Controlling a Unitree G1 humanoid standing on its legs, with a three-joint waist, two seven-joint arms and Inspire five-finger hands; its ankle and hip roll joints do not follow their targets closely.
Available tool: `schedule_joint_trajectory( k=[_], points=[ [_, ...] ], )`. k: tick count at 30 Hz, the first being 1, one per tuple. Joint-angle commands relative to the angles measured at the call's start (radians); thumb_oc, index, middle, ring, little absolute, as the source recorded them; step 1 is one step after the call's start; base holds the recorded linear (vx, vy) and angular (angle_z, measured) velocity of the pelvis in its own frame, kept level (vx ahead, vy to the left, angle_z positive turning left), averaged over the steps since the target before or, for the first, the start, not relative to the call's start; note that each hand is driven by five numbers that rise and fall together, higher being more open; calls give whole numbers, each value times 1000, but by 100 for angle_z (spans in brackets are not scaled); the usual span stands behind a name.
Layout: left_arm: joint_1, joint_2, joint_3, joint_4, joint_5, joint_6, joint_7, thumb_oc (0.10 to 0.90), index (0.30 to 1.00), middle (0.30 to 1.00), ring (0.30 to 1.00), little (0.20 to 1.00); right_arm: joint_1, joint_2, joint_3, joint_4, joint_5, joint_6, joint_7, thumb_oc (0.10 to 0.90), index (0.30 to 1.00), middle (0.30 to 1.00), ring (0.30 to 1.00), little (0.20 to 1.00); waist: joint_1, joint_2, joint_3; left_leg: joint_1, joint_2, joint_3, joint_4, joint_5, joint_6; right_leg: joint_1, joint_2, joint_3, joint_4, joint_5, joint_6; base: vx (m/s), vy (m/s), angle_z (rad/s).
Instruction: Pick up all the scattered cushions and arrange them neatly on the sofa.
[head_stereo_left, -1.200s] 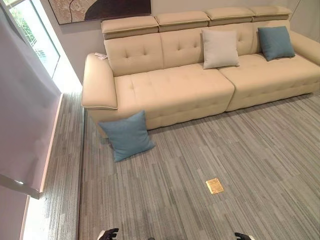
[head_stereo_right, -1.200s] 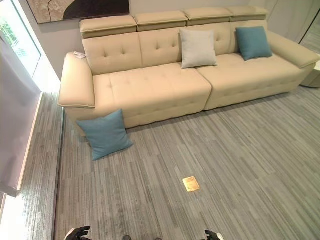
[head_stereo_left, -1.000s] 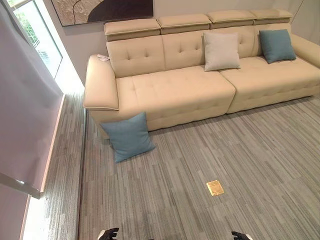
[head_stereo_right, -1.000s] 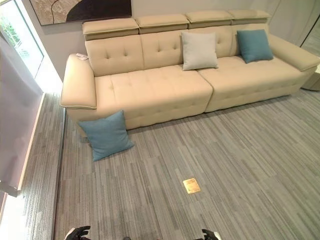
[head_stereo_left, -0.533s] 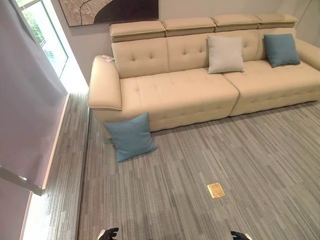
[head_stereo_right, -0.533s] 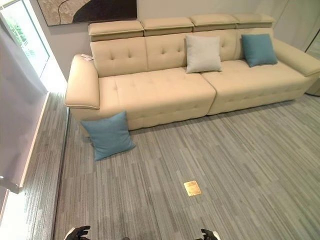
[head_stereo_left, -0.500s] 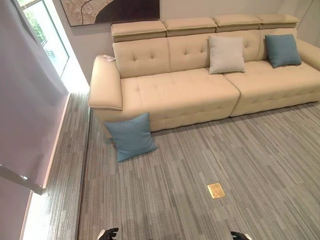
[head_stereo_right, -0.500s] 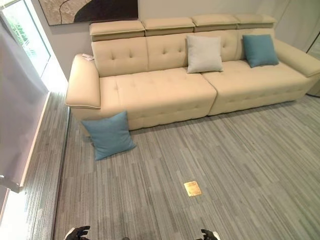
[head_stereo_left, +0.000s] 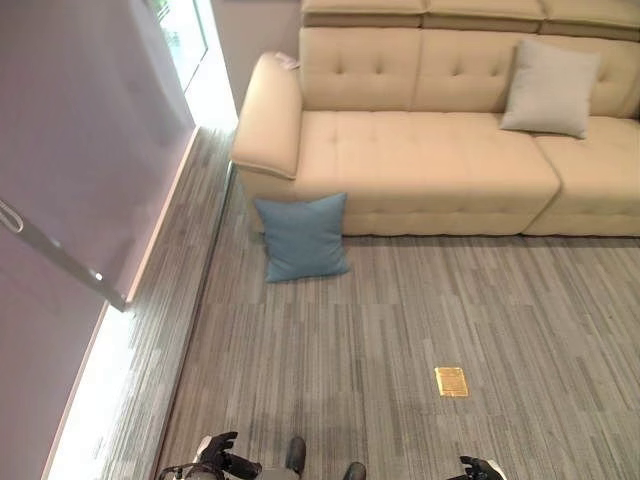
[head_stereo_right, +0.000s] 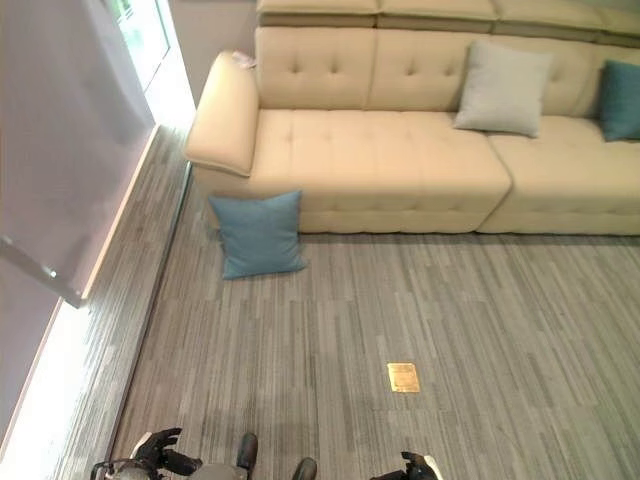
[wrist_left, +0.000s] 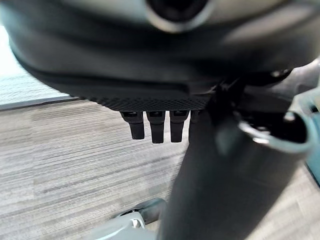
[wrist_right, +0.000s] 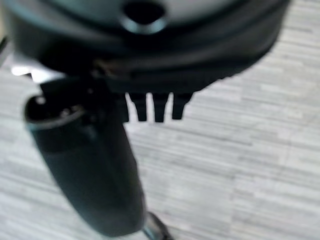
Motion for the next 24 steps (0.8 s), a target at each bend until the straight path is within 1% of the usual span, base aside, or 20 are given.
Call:
schedule_joint_trajectory(
  k=[1, 3, 5, 7, 8, 9, 11, 12, 13, 14, 15, 16, 18, 19, 20, 21, 22, 23, 24],
  points=[
    [1, 3, 2, 9, -2, -19, 7, 800, 900, 900, 900, 900, -35, -23, 11, 2, -12, 3, -24, 800, 900, 900, 900, 900, 11, -7, -1, 48, 25, -8, 18, -120, -1, 51, -46, 134, 9, -85, 119, 73, 82, 76],
    [4, 4, 7, 10, -5, -17, 6, 800, 900, 900, 900, 900, -37, -19, 12, 6, -16, 4, -25, 800, 900, 900, 900, 900, 13, -7, -6, 49, 19, -19, 11, -122, 5, 52, -47, 138, 9, -84, 122, 86, 78, -11],
    [7, 10, 15, 9, -10, -15, 3, 800, 900, 900, 900, 900, -39, -7, 18, 7, -20, 9, -21, 800, 900, 900, 900, 900, 24, -19, -13, 56, -3, -22, 6, -138, 27, 58, -59, 151, 27, -79, 134, 203, 190, -10],
    [8, 20, 21, 8, -8, -12, -1, 800, 900, 900, 900, 900, -43, 1, 21, -1, -27, 13, -18, 800, 900, 900, 900, 900, 32, -18, -12, 70, -12, -19, -7, -149, 47, 19, -82, 165, 132, -89, 143, 125, 223, 0],
    [1, 31, 23, 6, -5, -9, 1, 800, 900, 900, 900, 900, -55, 1, 24, -13, -29, 16, -12, 800, 900, 900, 900, 900, 28, -9, 6, 90, -17, -20, -14, -159, 64, -48, -115, 170, 283, -70, 166, 75, 201, -17],
    [1, 31, 24, 6, -5, -9, 1, 800, 900, 900, 900, 900, -55, 1, 24, -13, -29, 16, -12, 800, 900, 900, 900, 900, 29, -9, 6, 89, -18, -20, -14, -159, 65, -50, -117, 171, 285, -71, 167, 72, 211, -15],
    [-5, 39, 20, 6, 4, -7, 6, 800, 900, 900, 900, 900, -64, 3, 30, -26, -34, 17, -12, 800, 900, 900, 900, 900, 15, 7, 26, 113, -16, -21, -19, -167, 79, -121, -143, 181, 438, -37, 188, 73, 163, 10],
    [-9, 44, 17, 4, 6, -7, 5, 800, 900, 900, 900, 900, -66, 4, 30, -33, -34, 13, -10, 800, 900, 900, 900, 900, 6, 16, 34, 134, -13, -30, -26, -168, 80, -155, -136, 193, 490, -30, 190, 142, 147, 27],
    [-13, 46, 13, 2, 9, -9, 8, 800, 900, 900, 900, 900, -67, 6, 31, -39, -32, 11, -9, 800, 900, 900, 900, 900, -6, 23, 40, 160, -12, -46, -39, -167, 79, -185, -114, 219, 513, -37, 182, 197, 90, 15],
    [-16, 47, 12, 1, 12, -11, 7, 800, 900, 900, 900, 900, -67, 7, 30, -46, -30, 8, -8, 800, 900, 900, 900, 900, -17, 30, 43, 185, -10, -60, -52, -165, 74, -202, -90, 231, 500, -44, 177, 228, 40, 31],
    [-17, 48, 11, -2, 11, -12, 6, 800, 900, 900, 900, 900, -66, 5, 30, -49, -28, 7, -7, 800, 900, 900, 900, 900, -24, 29, 46, 205, -13, -68, -62, -169, 72, -207, -80, 235, 471, -56, 173, 248, -6, 38],
    [-20, 49, 10, -2, 11, -13, 4, 800, 900, 900, 900, 900, -67, 3, 31, -51, -27, 7, -6, 800, 900, 900, 900, 900, -31, 29, 44, 224, -15, -77, -76, -173, 69, -216, -67, 225, 416, -57, 162, 260, -36, 43],
    [-23, 50, 7, 2, 17, -13, 0, 800, 900, 900, 900, 900, -65, -1, 33, -55, -29, 10, -5, 800, 900, 900, 900, 900, -40, 24, 48, 265, -24, -93, -95, -188, 63, -231, -59, 207, 335, -44, 153, 266, -60, 38],
    [-25, 50, 8, 7, 20, -13, 0, 800, 900, 900, 900, 900, -63, -1, 33, -54, -30, 11, -4, 800, 900, 900, 900, 900, -46, 15, 44, 277, -34, -102, -97, -194, 61, -248, -62, 200, 276, -19, 156, 278, -73, 21],
    [-24, 49, 8, 13, 26, -14, 0, 800, 900, 900, 900, 900, -61, -2, 34, -55, -34, 12, -4, 800, 900, 900, 900, 900, -51, 16, 46, 302, -32, -110, -103, -206, 55, -249, -54, 194, 233, -2, 162, 186, -52, 6],
    [-24, 49, 8, 13, 26, -14, 0, 800, 900, 900, 900, 900, -62, -2, 34, -54, -34, 12, -4, 800, 900, 900, 900, 900, -53, 14, 45, 299, -34, -111, -103, -204, 56, -251, -57, 193, 231, 2, 162, 347, -111, 22],
    [-25, 46, 12, 21, 37, -18, -4, 800, 900, 900, 900, 900, -47, -7, 31, -51, -34, 11, 1, 800, 900, 900, 900, 900, -60, 9, 36, 340, -36, -131, -94, -239, 46, -233, -45, 205, 179, 13, 161, 241, -85, 28],
    [-25, 46, 12, 21, 37, -18, -4, 800, 900, 900, 900, 900, -48, -6, 31, -51, -34, 11, 1, 800, 900, 900, 900, 900, -62, 7, 35, 337, -38, -132, -94, -236, 47, -235, -48, 204, 177, 15, 161, 434, -169, 42],
    [-18, 39, 10, 24, 39, -14, -5, 800, 900, 900, 900, 900, -37, -4, 33, -46, -31, 11, 6, 800, 900, 900, 900, 900, -66, 10, 17, 351, -24, -135, -73, -241, 35, -216, -26, 229, 191, 6, 139, 174, -82, 37]
  ],
)
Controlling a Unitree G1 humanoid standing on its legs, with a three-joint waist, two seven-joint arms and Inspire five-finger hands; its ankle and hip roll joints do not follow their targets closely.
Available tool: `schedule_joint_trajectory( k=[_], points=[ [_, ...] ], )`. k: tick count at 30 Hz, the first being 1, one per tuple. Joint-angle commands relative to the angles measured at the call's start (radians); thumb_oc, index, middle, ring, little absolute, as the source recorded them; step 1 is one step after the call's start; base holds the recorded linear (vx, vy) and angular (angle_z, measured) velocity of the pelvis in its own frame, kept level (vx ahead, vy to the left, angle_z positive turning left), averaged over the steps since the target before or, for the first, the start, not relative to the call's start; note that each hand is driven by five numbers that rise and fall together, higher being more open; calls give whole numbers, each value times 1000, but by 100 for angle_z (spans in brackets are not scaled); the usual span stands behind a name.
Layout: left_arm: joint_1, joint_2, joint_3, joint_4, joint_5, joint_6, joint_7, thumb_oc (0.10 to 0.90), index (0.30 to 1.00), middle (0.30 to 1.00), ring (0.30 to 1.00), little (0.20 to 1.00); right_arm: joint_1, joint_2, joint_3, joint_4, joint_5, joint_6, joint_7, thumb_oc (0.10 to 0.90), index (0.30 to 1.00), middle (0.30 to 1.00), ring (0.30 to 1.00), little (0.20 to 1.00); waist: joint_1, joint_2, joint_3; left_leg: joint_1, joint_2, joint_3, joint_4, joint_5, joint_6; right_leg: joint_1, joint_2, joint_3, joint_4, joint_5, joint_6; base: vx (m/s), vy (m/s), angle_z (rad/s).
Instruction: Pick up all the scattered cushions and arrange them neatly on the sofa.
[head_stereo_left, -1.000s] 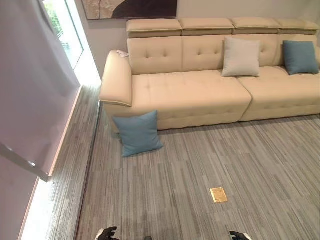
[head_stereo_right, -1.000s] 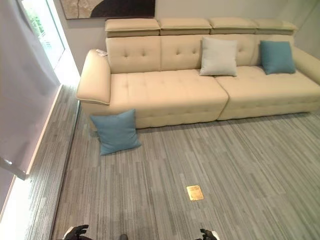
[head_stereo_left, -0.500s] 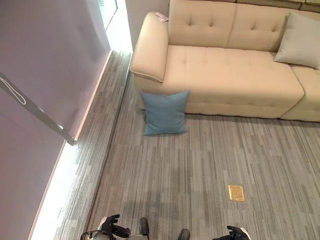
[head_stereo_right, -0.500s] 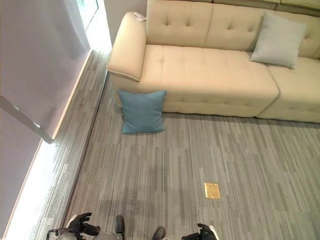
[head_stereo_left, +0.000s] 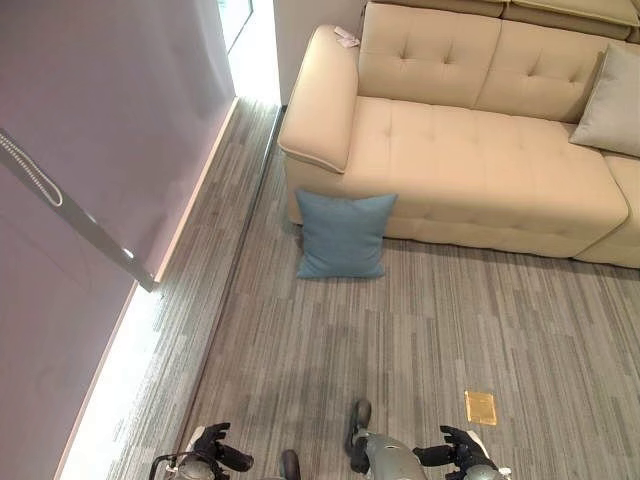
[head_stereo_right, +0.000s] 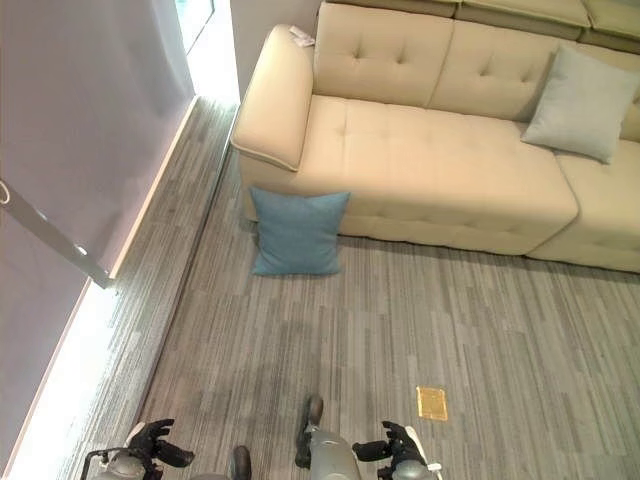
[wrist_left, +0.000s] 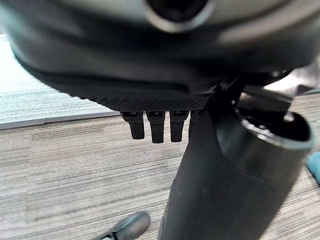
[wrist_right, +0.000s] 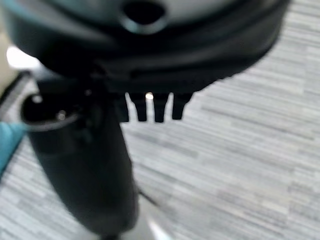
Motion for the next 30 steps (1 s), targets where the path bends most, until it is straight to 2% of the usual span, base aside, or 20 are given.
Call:
schedule_joint_trajectory(
  k=[1, 2, 3, 4, 5, 6, 7, 8, 9, 10, 14, 15, 16, 17, 21, 25, 26, 27, 28, 30],
  points=[
    [-17, 9, 13, -19, 24, -20, 0, 800, 900, 900, 900, 900, -6, -44, 33, 31, -20, -9, -1, 800, 900, 900, 900, 900, -8, -1, -30, 34, -7, -19, 79, -143, -47, 106, 48, 41, 8, -70, 22, 353, -186, 50],
    [-12, 2, 11, -15, 27, -22, -6, 800, 900, 900, 900, 900, -2, -44, 31, 39, -15, -16, 1, 800, 900, 900, 900, 900, -7, 6, -41, 30, 12, -13, 124, -124, -73, 145, 67, 40, -13, -81, 10, 159, -103, 32],
    [-13, 2, 11, -15, 27, -22, -6, 800, 900, 900, 900, 900, -2, -43, 31, 39, -15, -16, 1, 800, 900, 900, 900, 900, -8, 3, -43, 27, 10, -15, 124, -121, -73, 143, 64, 39, -14, -78, 10, 299, -212, 18],
    [-13, 2, 4, -17, 34, -22, -16, 800, 900, 900, 900, 900, 1, -42, 31, 42, -8, -21, 8, 800, 900, 900, 900, 900, -8, 3, -45, -4, 40, 8, 235, -57, -118, 191, 85, 50, -36, -94, -10, 121, -109, -5],
    [-13, 2, 4, -17, 34, -22, -16, 800, 900, 900, 900, 900, 1, -41, 30, 42, -8, -21, 8, 800, 900, 900, 900, 900, -9, 0, -47, -8, 37, 6, 234, -54, -117, 188, 82, 49, -37, -92, -10, 163, -174, 2],
    [-17, 2, 0, -24, 31, -22, -17, 800, 900, 900, 900, 900, -4, -41, 33, 41, 0, -24, 6, 800, 900, 900, 900, 900, -3, -12, -39, -72, 46, 8, 355, -16, -131, 209, 84, 57, -46, -100, -22, 49, -132, -8],
    [-23, 4, -3, -31, 21, -21, -16, 800, 900, 900, 900, 900, -8, -42, 37, 37, 5, -26, 6, 800, 900, 900, 900, 900, 4, -26, -26, -130, 50, 8, 463, 11, -136, 223, 83, 62, -49, -106, -37, 55, -132, 4],
    [-23, 4, -3, -31, 21, -21, -16, 800, 900, 900, 900, 900, -8, -42, 37, 37, 5, -26, 6, 800, 900, 900, 900, 900, 3, -26, -27, -131, 50, 7, 462, 12, -136, 222, 83, 61, -49, -106, -37, 113, -165, -21],
    [-34, 4, -2, -37, 6, -19, -11, 800, 900, 900, 900, 900, -12, -42, 40, 42, 12, -22, 5, 800, 900, 900, 900, 900, 17, -46, -13, -194, 70, 39, 547, 22, -121, 254, 80, 67, -65, -124, -55, 146, -126, -12],
    [-40, 4, -3, -43, -2, -18, -10, 800, 900, 900, 900, 900, -13, -45, 41, 48, 14, -19, 2, 800, 900, 900, 900, 900, 29, -53, -5, -241, 73, 54, 565, -6, -104, 276, 80, 69, -80, -132, -56, 192, -140, -10],
    [-41, 2, -7, -45, -6, -16, -6, 800, 900, 900, 900, 900, -13, -49, 43, 53, 22, -19, -2, 800, 900, 900, 900, 900, 50, -65, 2, -308, 71, 78, 449, -52, -84, 324, 76, 81, -111, -148, -41, 167, 2, 6],
    [-40, 3, -8, -44, -4, -15, -3, 800, 900, 900, 900, 900, -10, -51, 45, 53, 20, -20, -5, 800, 900, 900, 900, 900, 52, -63, -1, -320, 70, 78, 382, -36, -87, 333, 79, 82, -117, -155, -36, 237, 77, -2],
    [-37, 5, -11, -44, -2, -16, -1, 800, 900, 900, 900, 900, -10, -51, 49, 58, 17, -16, -6, 800, 900, 900, 900, 900, 67, -50, -6, -357, 73, 62, 249, 49, -102, 361, 95, 95, -135, -171, -32, 308, 107, -7],
    [-35, 4, -13, -42, 2, -16, 2, 800, 900, 900, 900, 900, -9, -50, 50, 59, 15, -15, -11, 800, 900, 900, 900, 900, 72, -45, -6, -375, 71, 49, 220, 75, -108, 373, 103, 104, -139, -179, -31, 313, 124, -8],
    [-14, -2, -5, -19, 7, -8, -5, 800, 900, 900, 900, 900, 2, -41, 50, 66, -1, -13, -8, 800, 900, 900, 900, 900, 75, -43, -35, -350, 56, 43, 179, 73, -100, 404, 102, 127, -130, -203, -20, 263, 162, -14],
    [1, 2, 9, -19, 4, -4, -10, 800, 900, 900, 900, 900, -1, -26, 57, 62, -28, -9, 3, 800, 900, 900, 900, 900, 100, -52, -51, -298, 26, 72, 179, 12, -53, 376, 48, 127, 16, -208, 28, 238, 217, -59],
    [-5, 11, 12, -33, -7, -3, -7, 800, 900, 900, 900, 900, -13, -23, 62, 47, -33, -6, 8, 800, 900, 900, 900, 900, 93, -49, -32, -268, 18, 79, 181, -11, -28, 294, 14, 131, 187, -156, 60, 144, 179, -10],
    [-6, 11, 12, -33, -7, -3, -7, 800, 900, 900, 900, 900, -14, -23, 62, 47, -33, -6, 8, 800, 900, 900, 900, 900, 93, -48, -34, -272, 19, 79, 180, -9, -28, 291, 16, 131, 185, -154, 60, 130, 219, -16],
    [-14, 20, 12, -37, -10, -5, -3, 800, 900, 900, 900, 900, -22, -23, 63, 38, -34, -6, 8, 800, 900, 900, 900, 900, 82, -35, -18, -257, 22, 79, 183, -24, -13, 219, -2, 124, 294, -111, 77, 42, 93, -9],
    [-17, 24, 12, -38, -13, -7, 1, 800, 900, 900, 900, 900, -24, -23, 65, 31, -33, -8, 8, 800, 900, 900, 900, 900, 75, -29, -13, -240, 22, 78, 177, -30, -9, 188, -7, 119, 317, -101, 71, 150, 96, 1]
  ],
)
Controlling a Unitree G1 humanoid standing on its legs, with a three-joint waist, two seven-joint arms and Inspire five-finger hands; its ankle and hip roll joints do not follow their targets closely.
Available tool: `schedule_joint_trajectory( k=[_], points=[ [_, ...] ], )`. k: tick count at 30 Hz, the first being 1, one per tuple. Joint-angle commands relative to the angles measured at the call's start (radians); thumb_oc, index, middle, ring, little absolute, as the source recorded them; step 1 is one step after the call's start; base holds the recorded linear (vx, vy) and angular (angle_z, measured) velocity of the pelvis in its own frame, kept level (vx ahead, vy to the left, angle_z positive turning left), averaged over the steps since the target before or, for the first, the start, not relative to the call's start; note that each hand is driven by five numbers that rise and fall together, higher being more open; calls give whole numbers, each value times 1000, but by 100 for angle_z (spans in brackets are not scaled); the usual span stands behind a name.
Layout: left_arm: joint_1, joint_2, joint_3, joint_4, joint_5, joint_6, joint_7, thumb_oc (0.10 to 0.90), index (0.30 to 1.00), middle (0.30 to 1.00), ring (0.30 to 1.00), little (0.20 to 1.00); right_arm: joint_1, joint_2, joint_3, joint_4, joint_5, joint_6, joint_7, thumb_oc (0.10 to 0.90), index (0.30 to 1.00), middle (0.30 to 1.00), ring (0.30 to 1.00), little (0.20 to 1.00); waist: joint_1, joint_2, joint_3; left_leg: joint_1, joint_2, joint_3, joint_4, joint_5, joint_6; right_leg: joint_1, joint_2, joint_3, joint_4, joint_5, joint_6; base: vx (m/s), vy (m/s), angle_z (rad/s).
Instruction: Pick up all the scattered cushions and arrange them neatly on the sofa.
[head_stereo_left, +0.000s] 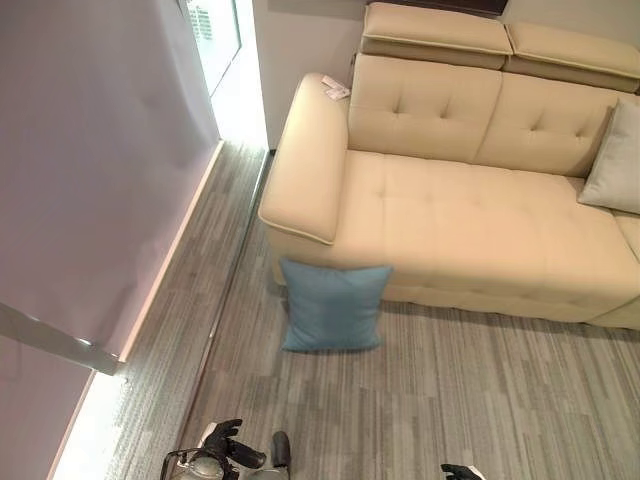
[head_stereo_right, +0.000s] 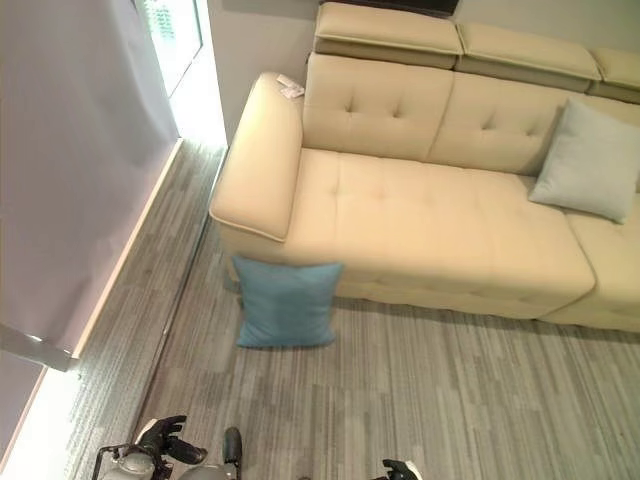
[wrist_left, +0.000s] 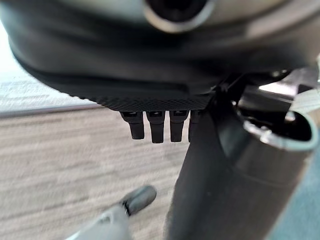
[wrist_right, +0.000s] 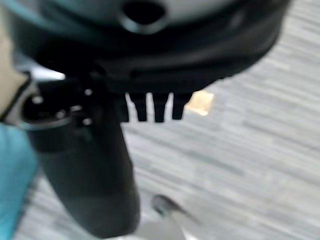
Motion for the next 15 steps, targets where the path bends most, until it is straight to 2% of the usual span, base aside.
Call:
schedule_joint_trajectory(
  k=[1, 2, 3, 4, 5, 6, 11, 13, 15],
  points=[
    [3, 37, 15, -8, -18, -6, 20, 800, 900, 900, 900, 900, -35, -32, 12, -27, -18, 2, -9, 800, 900, 900, 900, 900, 13, -10, 41, -6, 11, -8, 136, -201, -41, -7, 3, -20, -163, 190, -22, 204, 57, 7],
    [3, 37, 15, -8, -18, -7, 20, 800, 900, 900, 900, 900, -35, -32, 12, -27, -18, 2, -9, 800, 900, 900, 900, 900, 12, -10, 43, -3, 11, -9, 134, -201, -41, -4, 3, -22, -164, 188, -22, 220, 1, 7],
    [0, 39, 18, -7, -18, -6, 20, 800, 900, 900, 900, 900, -36, -34, 12, -28, -19, 1, -11, 800, 900, 900, 900, 900, 9, -8, 44, 11, 12, -9, 123, -205, -45, -2, -3, -44, -214, 179, -28, 249, -70, 15],
    [-1, 42, 22, 1, -12, -7, 21, 800, 900, 900, 900, 900, -39, -38, 14, -29, -22, 4, -10, 800, 900, 900, 900, 900, 3, -12, 46, 41, 8, -11, 104, -215, -52, -24, -15, -63, -323, 199, -31, 255, -69, 14],
    [-1, 41, 22, 1, -12, -7, 21, 800, 900, 900, 900, 900, -39, -39, 15, -29, -22, 4, -10, 800, 900, 900, 900, 900, 3, -9, 51, 49, 11, -11, 103, -218, -53, -16, -11, -64, -325, 197, -31, 347, -107, 10],
    [-1, 43, 25, 6, -5, -9, 23, 800, 900, 900, 900, 900, -41, -44, 14, -28, -25, 9, -9, 800, 900, 900, 900, 900, -9, -17, 50, 69, 1, -26, 95, -225, -60, -41, -16, -53, -423, 241, -14, 176, -58, 0],
    [-4, 39, 28, 13, 3, -15, 25, 800, 900, 900, 900, 900, -39, -50, 15, -30, -32, 10, -9, 800, 900, 900, 900, 900, -22, -21, 62, 115, -3, -45, 99, -256, -69, -64, -18, -38, -481, 287, 4, 202, -95, 7],
    [-1, 37, 26, 16, 11, -18, 21, 800, 900, 900, 900, 900, -29, -52, 14, -28, -32, 7, -6, 800, 900, 900, 900, 900, -27, -24, 56, 141, -4, -58, 99, -276, -74, -52, -15, -25, -476, 288, -1, 251, -172, -2],
    [9, 26, 25, 21, 13, -16, 16, 800, 900, 900, 900, 900, -19, -49, 15, -15, -26, 4, -4, 800, 900, 900, 900, 900, -33, -20, 30, 164, 22, -66, 97, -286, -95, -33, -1, -27, -463, 275, -21, 253, -214, 9]
  ],
)
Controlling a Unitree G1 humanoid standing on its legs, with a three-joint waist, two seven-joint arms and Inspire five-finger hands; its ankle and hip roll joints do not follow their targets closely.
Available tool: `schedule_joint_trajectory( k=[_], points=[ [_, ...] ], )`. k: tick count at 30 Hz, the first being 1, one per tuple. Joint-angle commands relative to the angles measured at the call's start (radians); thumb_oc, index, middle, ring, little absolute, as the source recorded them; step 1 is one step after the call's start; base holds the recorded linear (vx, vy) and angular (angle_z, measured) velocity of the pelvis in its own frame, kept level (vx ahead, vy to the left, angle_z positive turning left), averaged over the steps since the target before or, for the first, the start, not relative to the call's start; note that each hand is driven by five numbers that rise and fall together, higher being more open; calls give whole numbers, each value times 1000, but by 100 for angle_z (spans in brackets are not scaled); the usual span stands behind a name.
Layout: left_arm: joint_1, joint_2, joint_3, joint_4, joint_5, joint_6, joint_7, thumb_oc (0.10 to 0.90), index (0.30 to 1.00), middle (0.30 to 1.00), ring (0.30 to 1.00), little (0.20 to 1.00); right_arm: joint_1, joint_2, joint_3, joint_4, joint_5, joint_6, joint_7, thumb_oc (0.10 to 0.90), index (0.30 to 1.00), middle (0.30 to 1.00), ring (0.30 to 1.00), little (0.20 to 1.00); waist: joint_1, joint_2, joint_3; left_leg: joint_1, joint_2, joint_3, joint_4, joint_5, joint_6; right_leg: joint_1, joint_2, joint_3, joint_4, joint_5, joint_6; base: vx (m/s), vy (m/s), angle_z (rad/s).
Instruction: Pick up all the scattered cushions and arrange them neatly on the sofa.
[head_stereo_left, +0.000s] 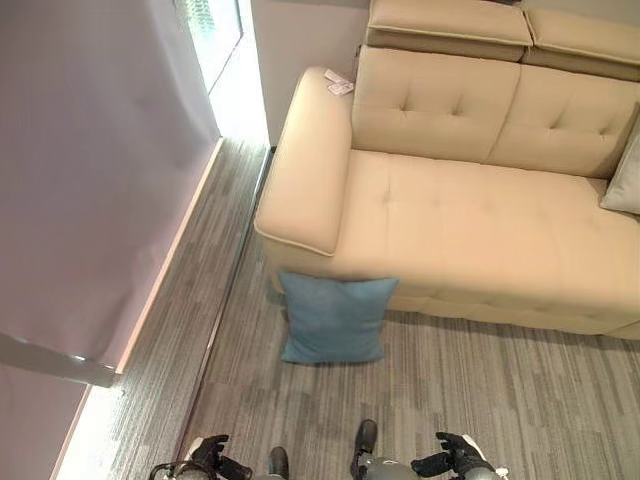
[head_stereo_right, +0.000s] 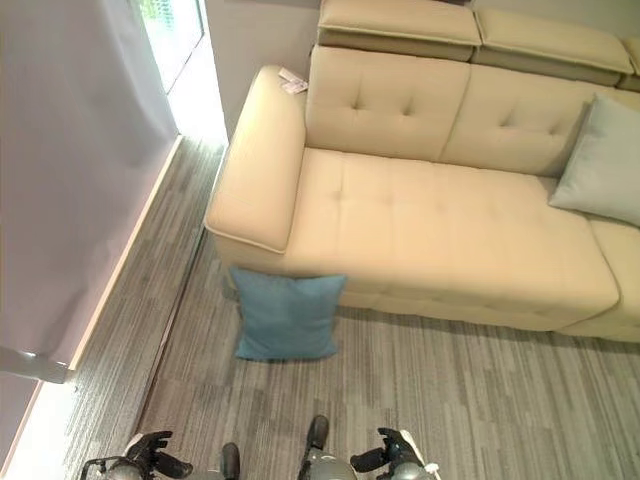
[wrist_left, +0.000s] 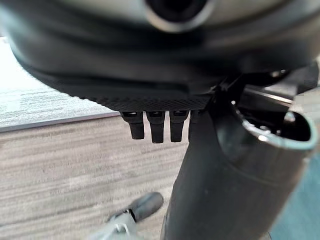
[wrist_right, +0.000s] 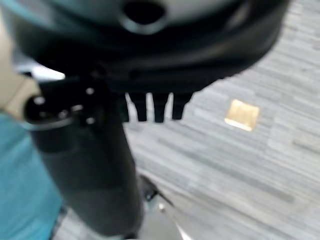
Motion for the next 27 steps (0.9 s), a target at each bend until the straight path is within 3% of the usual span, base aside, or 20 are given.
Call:
schedule_joint_trajectory(
  k=[1, 4, 6, 8, 11, 12, 13, 15, 16, 21, 24, 25, 26, 27],
  points=[
    [-38, 22, 19, -3, 10, -32, 13, 800, 900, 900, 900, 900, 13, -31, 16, 14, -10, -9, -5, 800, 900, 900, 900, 900, -2, -44, -18, 27, -57, -15, 89, -211, 6, -77, -62, 42, 84, -70, 88, 126, -117, 13],
    [-33, 15, 15, 2, 7, -35, 6, 800, 900, 900, 900, 900, 20, -32, 9, 15, 5, -18, -2, 800, 900, 900, 900, 900, -10, -35, -28, 4, -24, -15, 158, -188, -34, -44, -36, 42, 71, -101, 59, 142, -173, 23],
    [-43, 9, 10, -6, -5, -35, 4, 800, 900, 900, 900, 900, 17, -40, 9, 11, 17, -26, -9, 800, 900, 900, 900, 900, -4, -42, -3, -93, -7, -21, 356, -123, -60, -1, -22, 41, 43, -119, 27, 53, -222, 26],
    [-55, 6, 4, -15, -18, -33, 7, 800, 900, 900, 900, 900, 11, -47, 4, 12, 33, -23, -14, 800, 900, 900, 900, 900, 1, -55, 17, -167, 9, -6, 469, -87, -59, 27, -14, 41, 26, -140, 2, 65, -186, 23],
    [-60, 0, -6, -20, -22, -33, 5, 800, 900, 900, 900, 900, 15, -55, -1, 27, 42, -20, -19, 800, 900, 900, 900, 900, 13, -59, 24, -229, 8, 11, 432, -123, -39, 75, -8, 37, -8, -158, 6, 164, -53, 23],
    [-58, -1, -13, -18, -16, -30, 6, 800, 900, 900, 900, 900, 18, -59, -2, 31, 45, -22, -20, 800, 900, 900, 900, 900, 16, -59, 19, -241, -4, 15, 336, -126, -34, 94, -4, 38, -18, -170, 14, 223, 7, 33],
    [-58, -1, -13, -18, -16, -30, 6, 800, 900, 900, 900, 900, 17, -59, -2, 31, 45, -22, -20, 800, 900, 900, 900, 900, 14, -61, 15, -243, -7, 14, 330, -120, -33, 90, -7, 36, -18, -169, 15, 239, 42, 26],
    [-58, 0, -17, -20, -15, -30, 9, 800, 900, 900, 900, 900, 22, -56, 0, 31, 47, -19, -25, 800, 900, 900, 900, 900, 27, -43, 9, -306, 2, 27, 199, -20, -47, 134, 17, 40, -35, -202, 16, 281, 97, 15],
    [-56, 2, -19, -19, -15, -28, 10, 800, 900, 900, 900, 900, 24, -55, -1, 31, 47, -18, -28, 800, 900, 900, 900, 900, 34, -41, 9, -330, 3, 31, 185, 2, -52, 149, 22, 47, -34, -214, 18, 347, 160, 10],
    [-35, 6, -4, -5, -13, -18, 4, 800, 900, 900, 900, 900, 38, -35, -10, 31, 37, -16, -21, 800, 900, 900, 900, 900, 39, -54, -19, -273, -28, 30, 160, -36, -22, 166, -2, 83, 35, -240, 37, 268, 196, -24],
    [-42, 22, 8, -16, -24, -19, 4, 800, 900, 900, 900, 900, 30, -28, -10, 17, 34, -14, -14, 800, 900, 900, 900, 900, 50, -66, -22, -266, -40, 51, 186, -83, 11, 120, -35, 93, 150, -238, 66, 151, 191, -39],
    [-52, 34, 15, -27, -38, -19, 10, 800, 900, 900, 900, 900, 17, -25, -6, 13, 31, -10, -12, 800, 900, 900, 900, 900, 50, -63, -8, -249, -42, 64, 199, -111, 34, 56, -60, 89, 263, -208, 90, 61, 111, -26],
    [-52, 34, 15, -27, -38, -19, 9, 800, 900, 900, 900, 900, 16, -25, -6, 13, 31, -10, -12, 800, 900, 900, 900, 900, 51, -64, -9, -251, -43, 65, 200, -112, 35, 52, -61, 91, 266, -210, 90, 125, 200, -29],
    [-59, 44, 19, -37, -48, -22, 14, 800, 900, 900, 900, 900, 7, -25, 0, 5, 29, -9, -12, 800, 900, 900, 900, 900, 47, -56, 6, -235, -45, 74, 207, -127, 53, -6, -87, 80, 364, -159, 106, 62, 96, -19]
  ],
)
